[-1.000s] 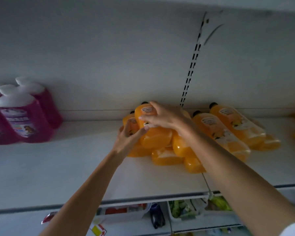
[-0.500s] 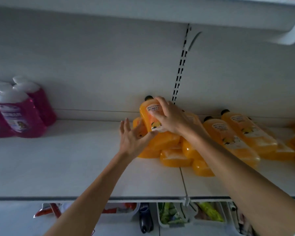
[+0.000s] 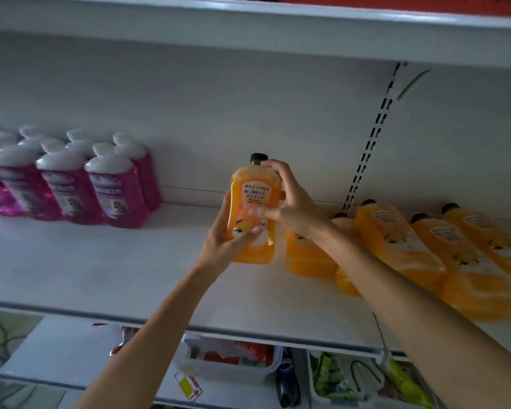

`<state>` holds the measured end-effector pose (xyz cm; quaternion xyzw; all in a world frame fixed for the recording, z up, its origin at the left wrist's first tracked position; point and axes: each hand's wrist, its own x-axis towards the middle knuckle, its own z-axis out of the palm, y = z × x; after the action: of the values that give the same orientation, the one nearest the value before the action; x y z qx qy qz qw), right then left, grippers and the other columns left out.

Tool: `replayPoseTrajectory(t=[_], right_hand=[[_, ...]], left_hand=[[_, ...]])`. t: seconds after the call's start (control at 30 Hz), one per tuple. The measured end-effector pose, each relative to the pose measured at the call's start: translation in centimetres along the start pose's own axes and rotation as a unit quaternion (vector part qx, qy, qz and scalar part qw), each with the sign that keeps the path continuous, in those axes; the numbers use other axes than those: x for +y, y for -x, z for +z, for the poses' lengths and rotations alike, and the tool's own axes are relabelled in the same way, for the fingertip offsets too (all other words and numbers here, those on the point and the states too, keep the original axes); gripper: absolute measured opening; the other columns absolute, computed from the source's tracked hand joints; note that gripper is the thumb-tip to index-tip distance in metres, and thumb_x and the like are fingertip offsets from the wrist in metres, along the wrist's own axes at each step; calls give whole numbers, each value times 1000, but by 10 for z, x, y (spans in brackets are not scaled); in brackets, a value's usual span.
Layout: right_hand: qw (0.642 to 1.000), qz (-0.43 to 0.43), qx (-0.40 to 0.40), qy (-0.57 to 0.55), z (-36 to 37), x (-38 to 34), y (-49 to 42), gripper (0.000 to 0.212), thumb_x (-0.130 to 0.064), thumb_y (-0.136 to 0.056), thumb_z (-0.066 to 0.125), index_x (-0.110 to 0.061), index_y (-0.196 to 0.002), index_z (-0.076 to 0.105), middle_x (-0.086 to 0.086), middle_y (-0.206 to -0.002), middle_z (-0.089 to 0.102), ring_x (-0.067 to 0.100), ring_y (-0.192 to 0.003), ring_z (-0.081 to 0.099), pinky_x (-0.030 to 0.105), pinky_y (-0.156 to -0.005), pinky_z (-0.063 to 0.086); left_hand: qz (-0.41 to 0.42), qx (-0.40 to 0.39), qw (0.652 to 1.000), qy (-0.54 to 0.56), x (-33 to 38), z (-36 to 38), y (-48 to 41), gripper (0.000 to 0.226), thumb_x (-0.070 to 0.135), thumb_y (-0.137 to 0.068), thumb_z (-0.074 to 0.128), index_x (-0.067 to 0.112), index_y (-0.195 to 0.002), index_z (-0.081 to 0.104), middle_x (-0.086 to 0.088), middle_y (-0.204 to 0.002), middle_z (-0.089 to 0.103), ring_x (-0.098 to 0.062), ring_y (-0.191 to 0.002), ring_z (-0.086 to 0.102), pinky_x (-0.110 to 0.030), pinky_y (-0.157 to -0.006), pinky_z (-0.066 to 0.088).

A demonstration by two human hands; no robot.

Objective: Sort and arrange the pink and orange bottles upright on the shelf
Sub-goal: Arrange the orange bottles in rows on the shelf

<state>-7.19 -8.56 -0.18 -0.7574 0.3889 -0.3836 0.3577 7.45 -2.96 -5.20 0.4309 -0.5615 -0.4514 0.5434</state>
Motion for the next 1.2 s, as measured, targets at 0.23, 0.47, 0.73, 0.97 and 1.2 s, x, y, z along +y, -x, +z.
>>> replayPoseTrajectory(t=[0.23, 0.47, 0.73, 0.97, 1.2], right_hand=[[978, -96, 75, 171, 30, 14, -13, 76, -12, -71, 80, -17, -136, 41, 10, -136, 40, 8, -111, 40, -5, -76, 35], [959, -112, 115, 233, 38, 32, -35, 78, -13, -71, 80, -15, -137, 39, 12, -143, 36, 29, -127, 41, 34, -97, 45], [936, -104, 156, 299, 49, 43, -51, 77, -10, -72, 79, -13, -137, 38, 18, -149, 28, 36, -132, 33, 33, -99, 32], [868, -57, 201, 450, 52, 41, -63, 89, -32, -66, 82, -29, -132, 23, 21, -143, 35, 38, -130, 37, 52, -99, 39], [898, 4, 110, 427, 28, 11, -46, 73, -47, -89, 56, -36, -147, 14, 13, -143, 32, 29, -101, 59, 44, -81, 51]], left_hand=[[-12, -6, 988, -156, -27, -37, -21, 80, 18, -76, 74, 42, -138, 30, 13, -109, 64, -4, -99, 62, -26, -78, 51], [-25, -36, 956, -290, -49, -55, -24, 90, 34, -68, 70, 30, -144, 22, -5, -128, 56, -23, -117, 54, -40, -94, 47], [-27, -57, 931, -359, -54, -57, -21, 75, 43, -72, 57, 20, -140, 35, -8, -130, 54, -24, -117, 48, -27, -94, 38], [10, -60, 907, -418, -51, -57, -25, 40, 30, -80, 62, 19, -118, 62, 1, -128, 57, -18, -121, 44, -21, -95, 32], [44, -78, 847, -524, -46, -38, -7, 37, 19, -90, 46, 19, -126, 56, -3, -138, 47, -20, -130, 35, -28, -104, 28]])
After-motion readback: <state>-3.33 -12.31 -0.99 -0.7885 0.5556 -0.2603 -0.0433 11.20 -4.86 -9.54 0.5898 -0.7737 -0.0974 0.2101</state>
